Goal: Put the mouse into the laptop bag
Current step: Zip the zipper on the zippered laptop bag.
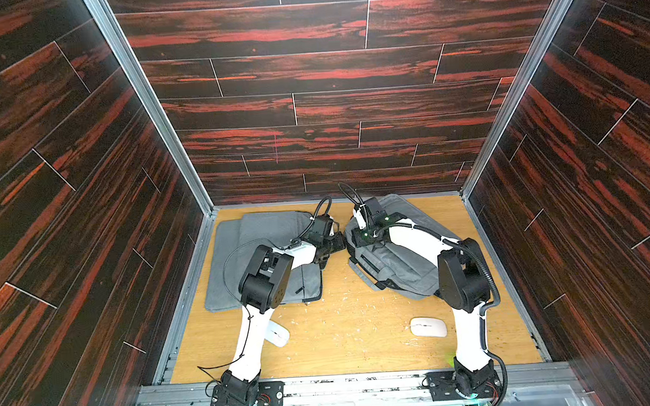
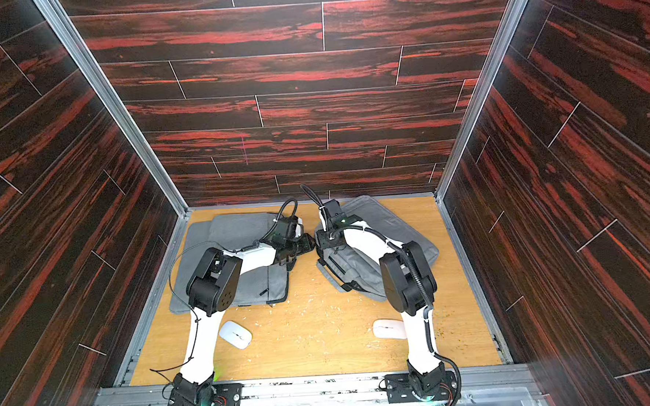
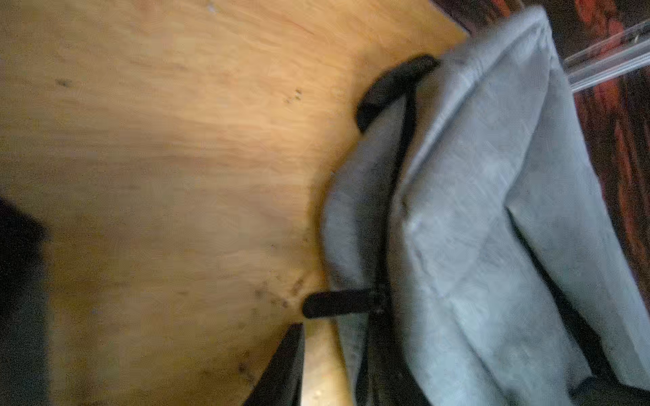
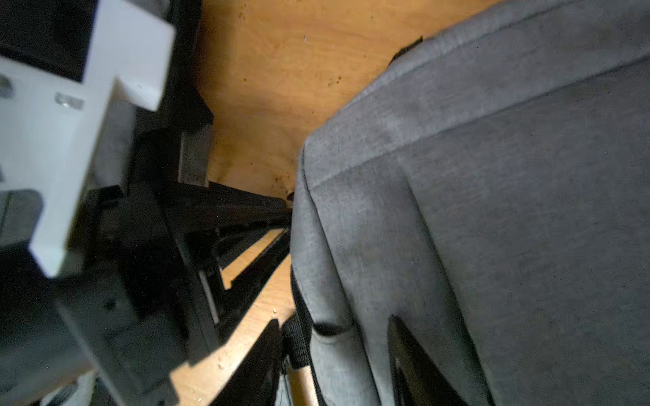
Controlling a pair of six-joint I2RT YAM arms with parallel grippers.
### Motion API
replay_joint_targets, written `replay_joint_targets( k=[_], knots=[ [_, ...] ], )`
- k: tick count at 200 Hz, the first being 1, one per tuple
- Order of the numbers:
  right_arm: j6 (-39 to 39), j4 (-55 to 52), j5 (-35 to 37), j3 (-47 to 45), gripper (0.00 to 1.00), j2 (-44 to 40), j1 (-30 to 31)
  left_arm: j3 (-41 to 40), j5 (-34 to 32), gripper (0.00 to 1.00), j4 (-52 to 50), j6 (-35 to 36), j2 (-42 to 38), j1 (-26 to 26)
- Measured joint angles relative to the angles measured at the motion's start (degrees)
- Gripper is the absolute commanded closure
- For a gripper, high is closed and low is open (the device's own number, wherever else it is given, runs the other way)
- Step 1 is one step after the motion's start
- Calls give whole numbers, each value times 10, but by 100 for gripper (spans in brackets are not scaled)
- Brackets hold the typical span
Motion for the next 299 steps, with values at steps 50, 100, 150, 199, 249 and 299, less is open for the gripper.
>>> replay_joint_targets(
  k=[50,100,150,199,249,299],
  knots=[
    [5,0,-5,2,49,4,0,57,-18,89,-49,34,28,-14],
    [11,-1,-14,15,49,16,0,61,-25,100,-58,45,29,-14],
    [28,-11,-37,84,49,75,-3,-9,-23,100,-9,31,1,-13],
    [44,-38,-39,209,88,165,-4,-125,-15,100,45,-2,-63,-23],
    [49,-37,-50,207,83,175,-6,-147,-7,100,61,-25,-74,-24],
    [42,-24,-82,89,59,85,-4,-147,5,100,58,-35,-74,-27]
  ],
)
